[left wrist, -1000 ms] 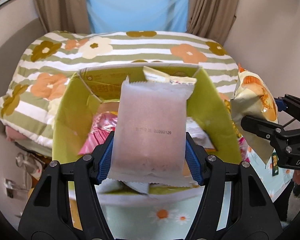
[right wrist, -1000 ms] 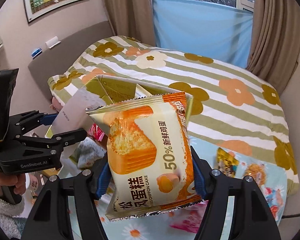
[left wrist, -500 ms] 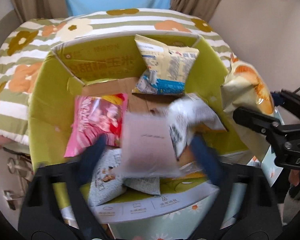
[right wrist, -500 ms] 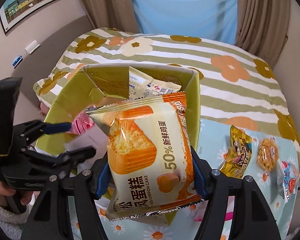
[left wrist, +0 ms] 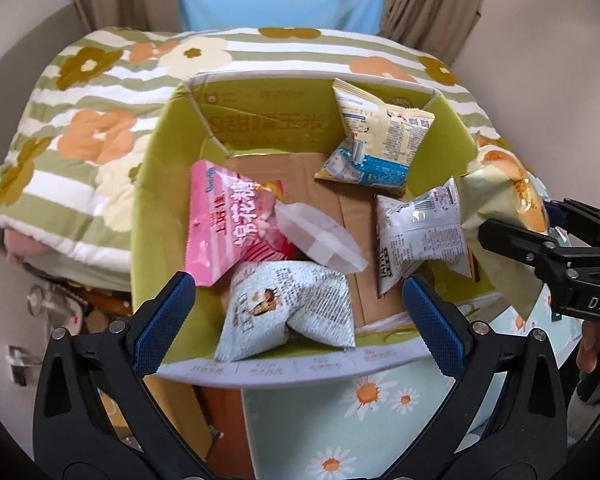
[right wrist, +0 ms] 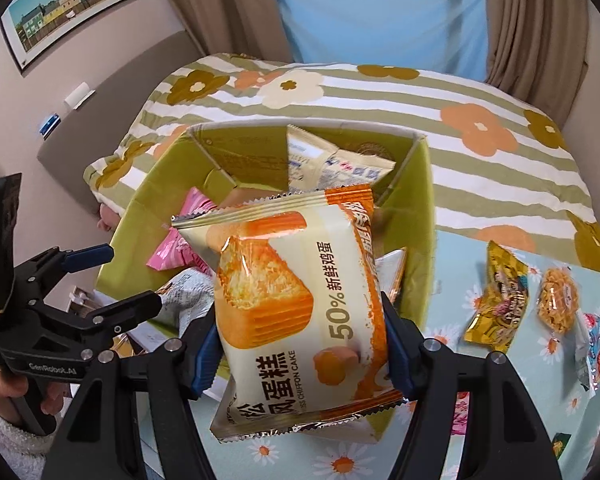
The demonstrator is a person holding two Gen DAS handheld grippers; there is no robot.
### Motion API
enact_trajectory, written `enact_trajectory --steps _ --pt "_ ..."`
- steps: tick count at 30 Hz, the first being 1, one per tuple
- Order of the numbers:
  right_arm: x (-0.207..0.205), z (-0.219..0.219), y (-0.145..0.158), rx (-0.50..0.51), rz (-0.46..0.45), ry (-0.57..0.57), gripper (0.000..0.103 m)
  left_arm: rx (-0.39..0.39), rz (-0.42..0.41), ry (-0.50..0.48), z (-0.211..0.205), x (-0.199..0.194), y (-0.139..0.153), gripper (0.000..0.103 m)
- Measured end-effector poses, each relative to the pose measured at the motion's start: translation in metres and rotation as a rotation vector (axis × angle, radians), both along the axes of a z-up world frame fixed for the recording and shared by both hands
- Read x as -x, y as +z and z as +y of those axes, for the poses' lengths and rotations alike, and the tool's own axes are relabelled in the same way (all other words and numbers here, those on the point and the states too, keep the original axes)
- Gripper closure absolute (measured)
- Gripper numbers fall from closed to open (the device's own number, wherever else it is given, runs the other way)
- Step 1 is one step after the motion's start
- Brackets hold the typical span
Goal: Organize snacks
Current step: 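Carry both packets over the yellow box and open both tools to drop them, then move both tools back from the box toward the remaining snacks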
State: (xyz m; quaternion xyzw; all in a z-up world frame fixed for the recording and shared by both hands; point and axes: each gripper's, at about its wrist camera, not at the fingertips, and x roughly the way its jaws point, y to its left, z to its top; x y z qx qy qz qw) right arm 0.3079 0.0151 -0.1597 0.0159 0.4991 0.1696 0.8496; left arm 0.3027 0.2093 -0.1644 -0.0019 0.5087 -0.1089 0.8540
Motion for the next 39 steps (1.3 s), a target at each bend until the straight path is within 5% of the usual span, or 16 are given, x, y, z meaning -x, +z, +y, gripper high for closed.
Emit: enact_trajectory --steps 2,6,25,39 --pt "0.0 0.005 0.0 -0.005 -0.012 0.003 0.036 0.0 -0.009 0.007 0.003 0.005 0.003 0.001" --pt "0.001 0.012 0.005 -0.039 -0.054 0.019 0.006 -0.006 -0.017 0.025 0.01 0.011 0.006 0.001" --pt "0.025 0.001 0.018 -0.011 -0.089 -0.053 0.006 0.027 -0.053 -0.039 0.003 0.016 0.013 0.001" --pt "0.072 -0.084 0.035 0.026 -0.153 -0.254 0.006 0.071 -0.101 -0.181 -0.069 0.028 0.033 0.001"
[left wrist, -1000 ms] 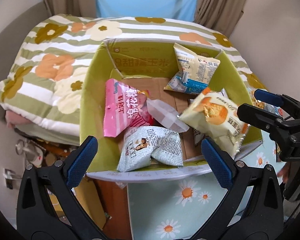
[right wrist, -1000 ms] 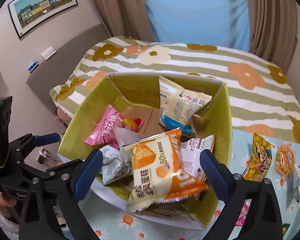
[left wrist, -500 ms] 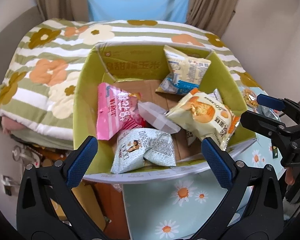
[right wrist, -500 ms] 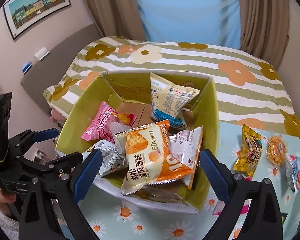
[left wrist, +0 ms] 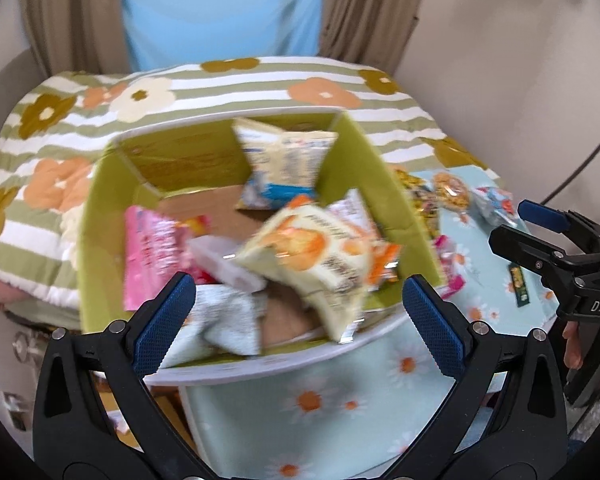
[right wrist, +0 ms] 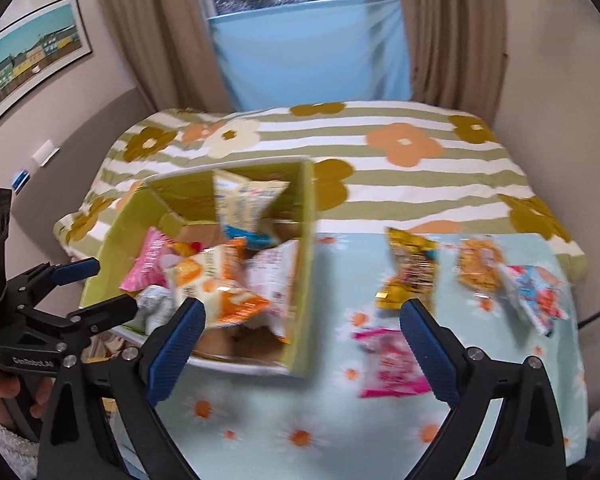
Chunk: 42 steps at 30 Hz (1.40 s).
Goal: Organize snacks
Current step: 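Move both tools back from the box toward the remaining snacks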
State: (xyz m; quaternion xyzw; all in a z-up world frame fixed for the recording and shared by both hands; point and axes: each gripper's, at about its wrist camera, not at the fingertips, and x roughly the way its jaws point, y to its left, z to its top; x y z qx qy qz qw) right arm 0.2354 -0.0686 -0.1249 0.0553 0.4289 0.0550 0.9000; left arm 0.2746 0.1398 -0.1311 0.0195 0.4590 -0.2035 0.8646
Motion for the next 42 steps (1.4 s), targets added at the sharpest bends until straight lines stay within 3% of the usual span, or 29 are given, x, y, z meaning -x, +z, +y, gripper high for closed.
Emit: enact_trajectory --steps 12,19,25,31,33,38,42 --pt "0.067 -0.135 -0.006 0.02 0.025 -0.166 0.006 0.015 0.041 -0.106 -0.141 0.034 -0.004 0.001" --pt "0.093 -0.197 -0.026 0.012 0.081 -0.243 0.006 -0.002 0.082 -0.099 -0.21 0.053 -0.025 0.001" --pt "0.102 -0.232 -0.056 0.029 0.168 -0.261 0.006 -0.018 0.11 -0.034 -0.24 0.06 -0.051 0.001" --pt "0.104 -0.239 -0.104 0.029 0.246 -0.274 0.006 -0.034 0.15 0.042 -0.255 0.053 -0.094 0.001" --pt "0.107 -0.239 -0.119 0.029 0.254 -0.287 0.006 -0.078 0.138 0.068 -0.258 0.045 -0.109 0.001" --pt "0.11 -0.239 -0.145 0.061 0.243 -0.329 0.006 -0.096 0.117 0.112 -0.258 0.026 -0.136 0.001" --pt "0.11 -0.233 -0.152 0.084 0.211 -0.332 0.006 -0.06 0.12 0.171 -0.255 0.009 -0.15 0.001"
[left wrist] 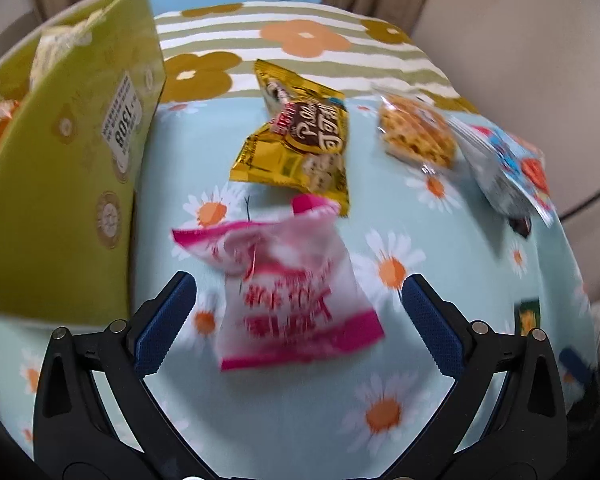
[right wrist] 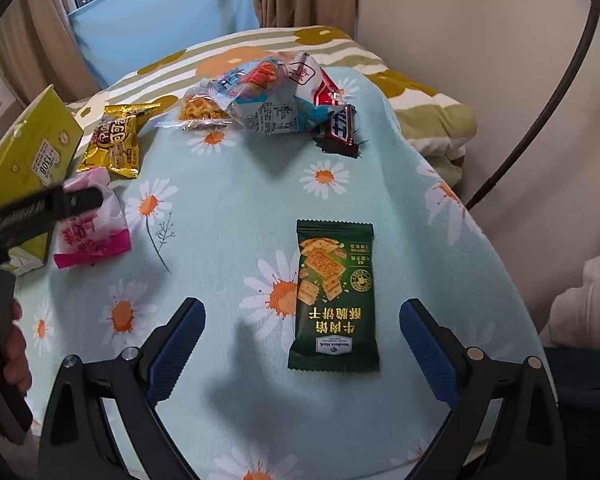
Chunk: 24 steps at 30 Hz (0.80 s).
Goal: Organize snacks
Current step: 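Move both tools back from the box toward the remaining snacks, then grasp the green biscuit packet with the right tool while the left tool grasps the pink rice-cracker bag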
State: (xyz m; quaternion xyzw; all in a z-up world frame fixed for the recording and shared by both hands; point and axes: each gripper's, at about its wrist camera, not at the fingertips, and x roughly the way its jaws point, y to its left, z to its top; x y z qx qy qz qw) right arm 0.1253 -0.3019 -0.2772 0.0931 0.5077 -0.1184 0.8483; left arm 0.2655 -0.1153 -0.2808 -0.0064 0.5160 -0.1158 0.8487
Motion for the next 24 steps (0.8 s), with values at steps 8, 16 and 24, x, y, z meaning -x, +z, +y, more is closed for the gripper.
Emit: enact_trajectory --steps 8,16,24 --pt "-0.011 -0.001 -0.011 0.003 0.018 -0.02 0.006 -0.036 0.072 0.026 -0.007 -0.017 -0.03 0.007" --pt "-0.016 -0.005 -0.016 -0.006 0.011 -0.048 0.014 -0.118 0.072 -0.038 -0.019 -0.029 -0.03 0.022" --pt "-0.016 -0.011 -0.015 0.013 -0.005 -0.082 0.02 -0.115 0.075 -0.078 -0.012 -0.026 -0.024 0.041"
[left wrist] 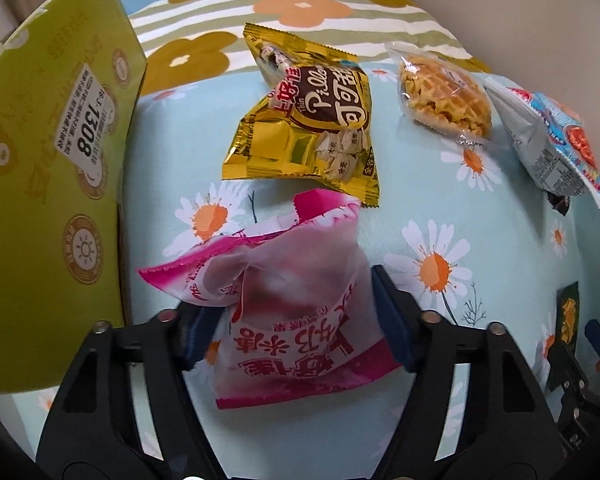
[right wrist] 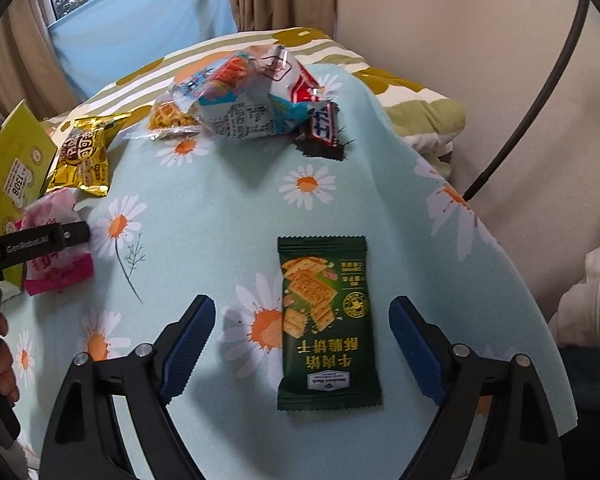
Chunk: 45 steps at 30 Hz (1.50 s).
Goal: Organize snacks
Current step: 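Grasp the green biscuit packet with the right tool while the left tool grasps the pink rice-cracker bag, then carry both packets over the yellow box and open both tools to drop them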
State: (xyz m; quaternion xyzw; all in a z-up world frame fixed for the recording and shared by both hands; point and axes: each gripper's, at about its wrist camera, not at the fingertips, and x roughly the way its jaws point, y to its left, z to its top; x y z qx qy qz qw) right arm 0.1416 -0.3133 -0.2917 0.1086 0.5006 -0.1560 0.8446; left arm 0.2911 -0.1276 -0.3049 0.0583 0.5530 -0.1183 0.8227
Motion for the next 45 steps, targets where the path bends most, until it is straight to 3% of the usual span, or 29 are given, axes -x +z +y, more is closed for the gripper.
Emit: enact_trajectory --steps 3,10,14,24,35,45 --pt "0.0 -0.002 -0.004 -0.005 0.011 0.0 0.033 -0.003 -0.013 -0.014 0.002 0.003 0.003 0.045" --pt "0.005 -0.005 -0.009 -0.01 0.021 -0.017 0.041 0.018 -0.018 -0.047 0.002 0.012 0.009 0.048" --pt "0.006 -0.005 -0.009 0.021 0.024 0.002 0.062 0.023 -0.026 -0.063 0.002 0.018 0.017 0.048" --pt "0.005 -0.008 0.015 0.01 -0.023 0.042 0.063 0.056 -0.069 -0.062 0.006 0.028 0.046 0.048" --pt "-0.015 0.013 0.102 0.017 -0.176 0.214 0.063 0.164 -0.215 0.031 0.032 0.046 0.131 0.048" --pt "-0.056 0.077 0.168 -0.026 -0.304 0.442 0.063 0.225 -0.362 0.198 0.104 0.048 0.204 0.048"
